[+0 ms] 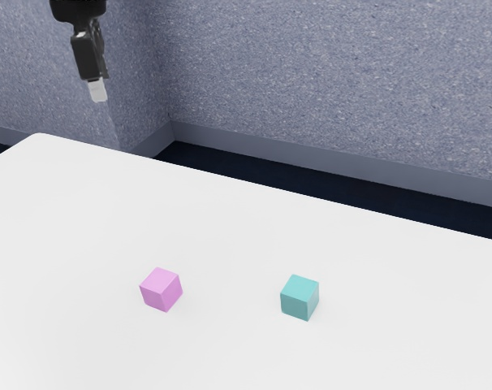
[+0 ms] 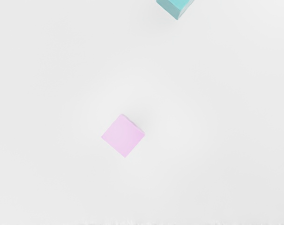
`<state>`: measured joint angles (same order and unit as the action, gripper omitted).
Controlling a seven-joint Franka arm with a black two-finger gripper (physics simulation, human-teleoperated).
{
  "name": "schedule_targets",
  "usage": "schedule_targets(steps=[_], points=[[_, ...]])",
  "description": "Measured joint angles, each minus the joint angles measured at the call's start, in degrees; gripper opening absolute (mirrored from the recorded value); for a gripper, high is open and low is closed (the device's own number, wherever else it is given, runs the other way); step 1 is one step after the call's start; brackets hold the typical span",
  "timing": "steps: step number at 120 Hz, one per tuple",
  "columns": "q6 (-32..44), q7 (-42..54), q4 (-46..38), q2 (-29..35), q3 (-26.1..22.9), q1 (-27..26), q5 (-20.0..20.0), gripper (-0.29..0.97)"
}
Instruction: Pick up the blue block with one arm, and put the blue block on the pink block with one arm
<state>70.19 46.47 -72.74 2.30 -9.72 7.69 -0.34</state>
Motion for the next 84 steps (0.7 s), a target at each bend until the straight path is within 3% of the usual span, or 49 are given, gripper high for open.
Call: schedule_targets(steps=[24, 38, 48, 68, 84], points=[[-0.8, -1.1, -0.9, 0.9, -2.0, -1.3, 3.4, 0.68], [-1.0, -1.7, -10.8, 11.0, -3.4, -2.2, 4.6, 0.68], [0.3, -1.7, -20.1, 14.1, -4.6, -3.9, 4.9, 0.68], [9.2, 5.2, -34.2, 14.4, -4.9, -6.0, 0.5, 0.68], [16.9, 14.4, -36.5, 11.9, -7.0, -6.5, -2.9, 0.68]])
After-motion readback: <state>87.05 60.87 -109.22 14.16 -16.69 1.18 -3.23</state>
